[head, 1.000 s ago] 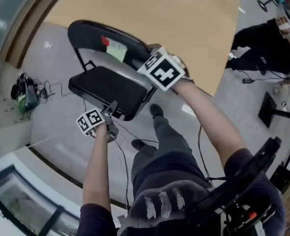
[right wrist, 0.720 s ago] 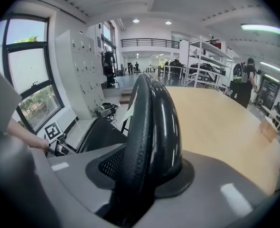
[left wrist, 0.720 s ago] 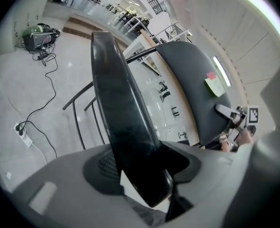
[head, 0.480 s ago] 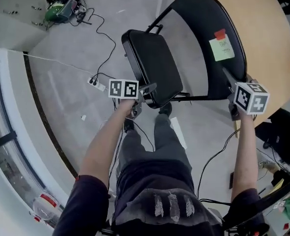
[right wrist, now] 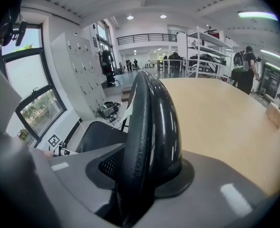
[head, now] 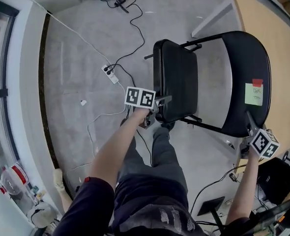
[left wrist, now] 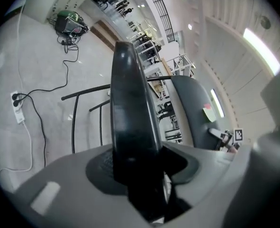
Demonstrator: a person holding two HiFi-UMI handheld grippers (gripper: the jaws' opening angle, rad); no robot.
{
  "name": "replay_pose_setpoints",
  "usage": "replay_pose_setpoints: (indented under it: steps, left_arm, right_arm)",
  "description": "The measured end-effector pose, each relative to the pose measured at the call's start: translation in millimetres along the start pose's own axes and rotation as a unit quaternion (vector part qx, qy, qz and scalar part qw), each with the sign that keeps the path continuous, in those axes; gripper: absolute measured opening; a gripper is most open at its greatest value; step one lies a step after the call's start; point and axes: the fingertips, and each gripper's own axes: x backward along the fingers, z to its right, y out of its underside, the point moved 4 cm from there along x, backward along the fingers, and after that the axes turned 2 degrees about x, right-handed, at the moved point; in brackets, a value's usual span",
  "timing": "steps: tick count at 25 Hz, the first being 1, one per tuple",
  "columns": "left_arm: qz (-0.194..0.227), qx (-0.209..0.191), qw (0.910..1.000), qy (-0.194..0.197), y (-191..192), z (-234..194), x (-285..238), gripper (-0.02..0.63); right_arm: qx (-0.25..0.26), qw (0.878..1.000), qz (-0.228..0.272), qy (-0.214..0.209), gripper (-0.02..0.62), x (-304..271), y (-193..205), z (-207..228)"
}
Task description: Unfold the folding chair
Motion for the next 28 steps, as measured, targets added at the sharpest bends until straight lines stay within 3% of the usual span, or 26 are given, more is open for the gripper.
replay_pose_setpoints:
  steps: [3, 9, 16, 24, 28]
  left_arm:
    - [0.009, 0.01, 0.9999, 0.007, 4, -15, 9, 0.199]
    - [0.053, 0.052, 0.9969, 0.027, -8, -14, 28, 0.195]
    - [0.071, 0.088, 0.9934, 0.019, 1, -73, 56, 0.204]
    - [0.071, 0.095, 0.9923, 0.034, 4, -110, 63, 0.212]
    - [0.074, 0.096, 0.9921, 0.032, 5, -120, 65, 0.219]
  right_arm:
    - [-0.02, 1.0, -0.009, 0.002, 0.16, 4, 7, -4]
    - [-0.037, 0.999, -0.021, -0.009, 0.155, 14, -23, -12]
    - [-0.058, 0.998, -0.031, -0.019, 0.152, 3, -7, -43]
    - [-0.094, 0.994, -0.049, -0.028, 0.143, -10, 4, -46]
    - [-0.084, 0.995, -0.059, -0.005, 0.141, -10, 3, -43]
